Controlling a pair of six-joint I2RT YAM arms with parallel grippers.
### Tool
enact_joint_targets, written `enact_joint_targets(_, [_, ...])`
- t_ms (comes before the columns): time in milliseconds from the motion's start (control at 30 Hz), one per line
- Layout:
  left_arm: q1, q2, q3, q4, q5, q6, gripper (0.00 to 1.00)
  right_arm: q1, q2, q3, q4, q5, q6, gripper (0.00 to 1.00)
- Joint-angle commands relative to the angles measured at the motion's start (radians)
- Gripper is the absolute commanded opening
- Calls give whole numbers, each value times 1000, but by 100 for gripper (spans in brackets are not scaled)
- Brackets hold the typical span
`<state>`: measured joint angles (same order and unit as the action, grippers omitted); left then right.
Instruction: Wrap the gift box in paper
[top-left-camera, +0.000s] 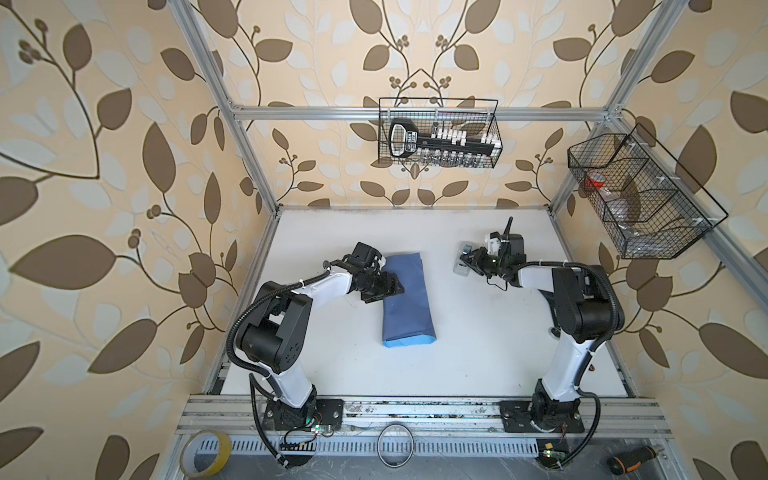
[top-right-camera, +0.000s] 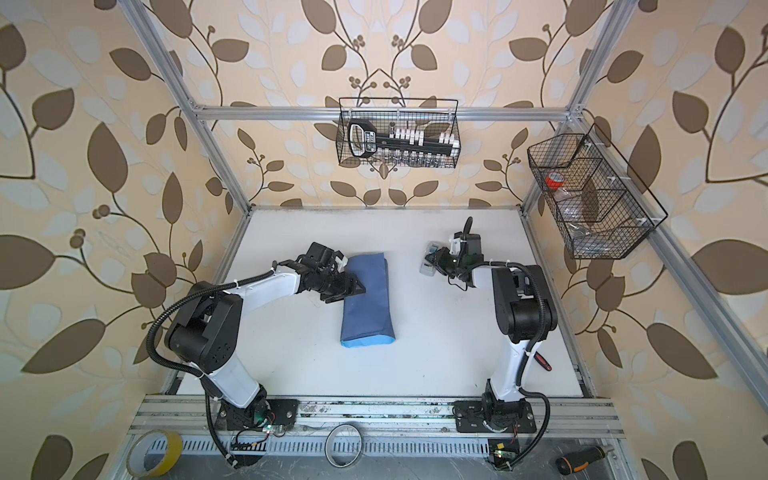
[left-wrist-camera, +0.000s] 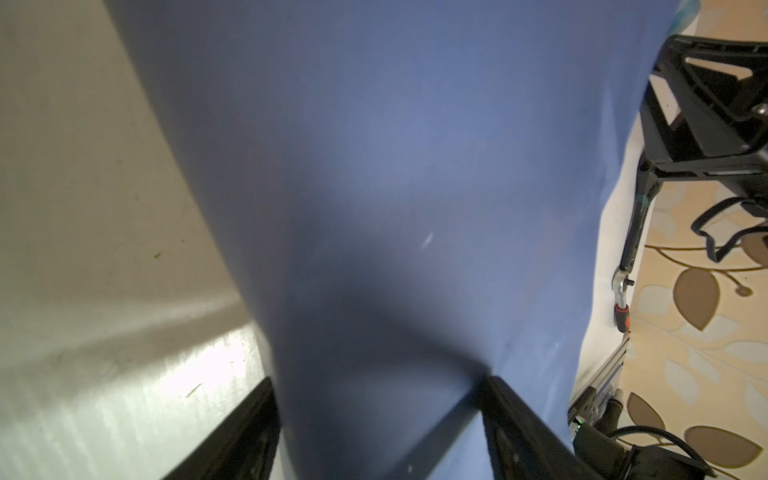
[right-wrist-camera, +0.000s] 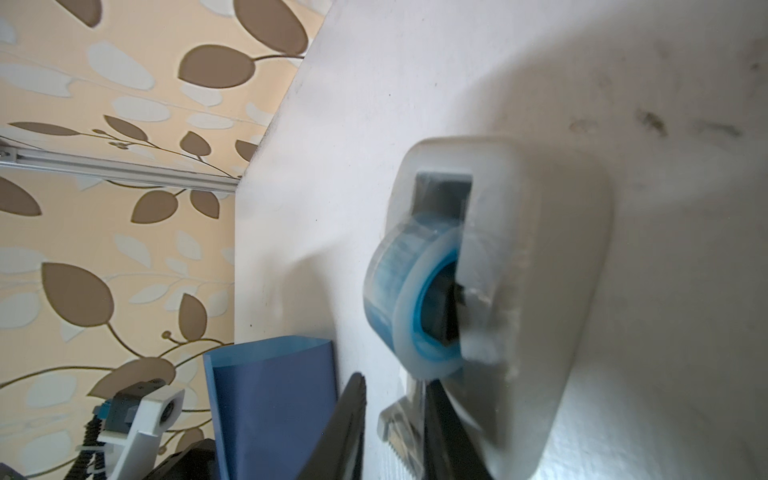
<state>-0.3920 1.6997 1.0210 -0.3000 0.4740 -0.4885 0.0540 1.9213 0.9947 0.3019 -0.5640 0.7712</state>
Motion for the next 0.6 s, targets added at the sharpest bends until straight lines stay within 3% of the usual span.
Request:
enact_joint_targets(0, [-2,52,-41,-46,-86,17,76,0,15,-18,29,-31,18,23])
enact_joint_targets(433, [-2,55,-41,-46,-86,17,76,-5,0,-31,65,-55,47,0])
enact_joint_targets(567, [-2,60,-41,-44,-86,17,76,-9,-15,-42,120,-88,99,0])
